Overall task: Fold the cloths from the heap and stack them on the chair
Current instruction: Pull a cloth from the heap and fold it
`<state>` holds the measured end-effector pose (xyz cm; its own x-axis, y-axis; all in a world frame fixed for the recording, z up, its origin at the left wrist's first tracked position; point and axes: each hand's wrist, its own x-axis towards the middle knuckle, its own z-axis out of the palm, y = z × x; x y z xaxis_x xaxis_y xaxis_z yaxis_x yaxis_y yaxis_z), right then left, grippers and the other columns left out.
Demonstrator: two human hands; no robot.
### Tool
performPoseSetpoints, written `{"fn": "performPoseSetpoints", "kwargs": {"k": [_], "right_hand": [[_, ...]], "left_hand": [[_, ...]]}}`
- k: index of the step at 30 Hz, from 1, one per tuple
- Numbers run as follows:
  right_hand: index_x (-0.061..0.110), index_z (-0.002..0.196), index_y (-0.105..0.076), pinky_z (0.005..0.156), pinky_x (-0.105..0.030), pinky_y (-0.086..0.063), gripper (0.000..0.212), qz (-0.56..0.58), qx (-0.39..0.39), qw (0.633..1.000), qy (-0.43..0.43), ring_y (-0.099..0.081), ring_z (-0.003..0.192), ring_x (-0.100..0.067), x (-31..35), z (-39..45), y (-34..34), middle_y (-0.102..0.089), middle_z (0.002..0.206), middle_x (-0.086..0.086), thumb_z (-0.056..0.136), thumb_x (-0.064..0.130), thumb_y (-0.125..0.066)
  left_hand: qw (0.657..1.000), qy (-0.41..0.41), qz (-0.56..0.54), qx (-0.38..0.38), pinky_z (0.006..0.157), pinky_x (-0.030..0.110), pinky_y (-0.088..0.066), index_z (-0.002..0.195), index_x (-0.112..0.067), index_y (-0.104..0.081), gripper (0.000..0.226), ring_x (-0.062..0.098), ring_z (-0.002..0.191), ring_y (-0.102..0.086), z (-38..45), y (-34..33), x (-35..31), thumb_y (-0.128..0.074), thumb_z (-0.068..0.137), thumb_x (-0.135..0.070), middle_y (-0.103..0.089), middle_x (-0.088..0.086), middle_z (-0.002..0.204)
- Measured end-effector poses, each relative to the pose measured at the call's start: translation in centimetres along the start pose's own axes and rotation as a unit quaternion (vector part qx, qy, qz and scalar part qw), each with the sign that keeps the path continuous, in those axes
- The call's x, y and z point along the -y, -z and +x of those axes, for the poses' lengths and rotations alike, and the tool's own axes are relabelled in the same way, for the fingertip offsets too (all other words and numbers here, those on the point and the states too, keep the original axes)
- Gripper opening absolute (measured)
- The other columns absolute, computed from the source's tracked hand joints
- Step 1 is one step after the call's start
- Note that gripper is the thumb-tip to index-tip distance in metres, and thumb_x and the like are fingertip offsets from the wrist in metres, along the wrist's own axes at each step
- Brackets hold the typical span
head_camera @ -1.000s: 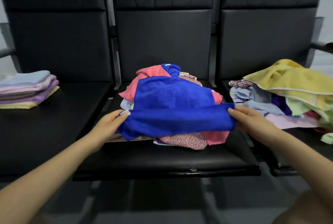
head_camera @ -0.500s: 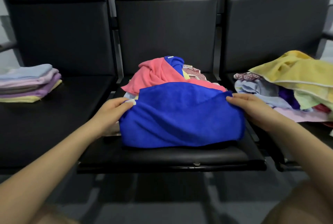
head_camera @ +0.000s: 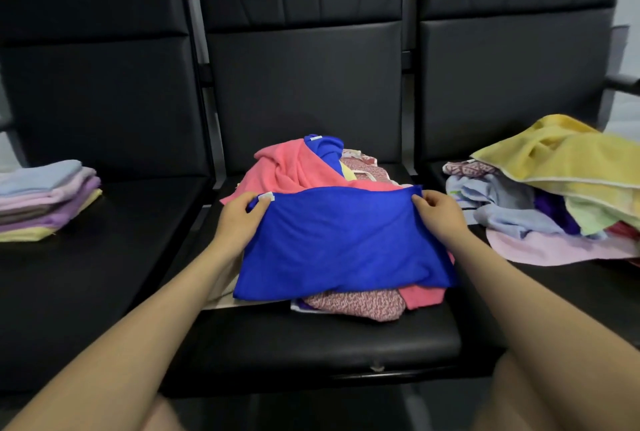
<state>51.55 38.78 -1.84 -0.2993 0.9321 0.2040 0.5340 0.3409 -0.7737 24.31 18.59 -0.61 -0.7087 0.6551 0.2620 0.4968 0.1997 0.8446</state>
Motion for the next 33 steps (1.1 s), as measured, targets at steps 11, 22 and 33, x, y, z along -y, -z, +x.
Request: {"fn": "performPoseSetpoints", "kwargs": {"k": [11,22,33], "right_hand": [[0.019,0.061,-0.037,0.053,-0.033,-0.027,0.040,0.003,-0.082,0.996,0.029,-0.045,0.058,-0.014,0.4,-1.0,0.3,-0.047,0.058,0.002,0.098,0.026,-0.048],[0.014,0.074,-0.053,0.067,-0.032,-0.037,0.017,-0.007,0.024,0.998,-0.061,-0.055,0.079,-0.025,0.5,-0.5,0.8,-0.059,0.074,-0.005,0.089,0.021,-0.056],[0.013,0.074,-0.055,0.041,-0.022,-0.026,0.022,0.029,0.191,0.972,-0.135,-0.038,0.041,-0.012,-0.5,-5.9,5.0,-0.042,0.052,0.000,0.089,0.024,-0.067]], "left_hand": [[0.993,-0.033,-0.100,-0.045,0.071,0.032,-0.047,0.089,-0.009,-0.064,0.032,0.014,0.077,-0.057,-0.5,-0.1,-1.4,-0.054,0.097,-0.039,-0.065,0.010,0.088],[0.994,0.104,-0.013,-0.042,0.088,0.037,-0.049,0.102,-0.021,-0.058,0.019,0.023,0.102,-0.059,1.0,-0.3,0.5,-0.061,0.091,-0.036,-0.062,0.005,0.113],[0.982,0.156,0.060,0.090,0.069,0.032,-0.050,0.104,-0.017,-0.058,0.018,0.018,0.089,-0.061,-6.0,2.9,0.4,-0.057,0.095,-0.033,-0.064,0.004,0.105]]}}
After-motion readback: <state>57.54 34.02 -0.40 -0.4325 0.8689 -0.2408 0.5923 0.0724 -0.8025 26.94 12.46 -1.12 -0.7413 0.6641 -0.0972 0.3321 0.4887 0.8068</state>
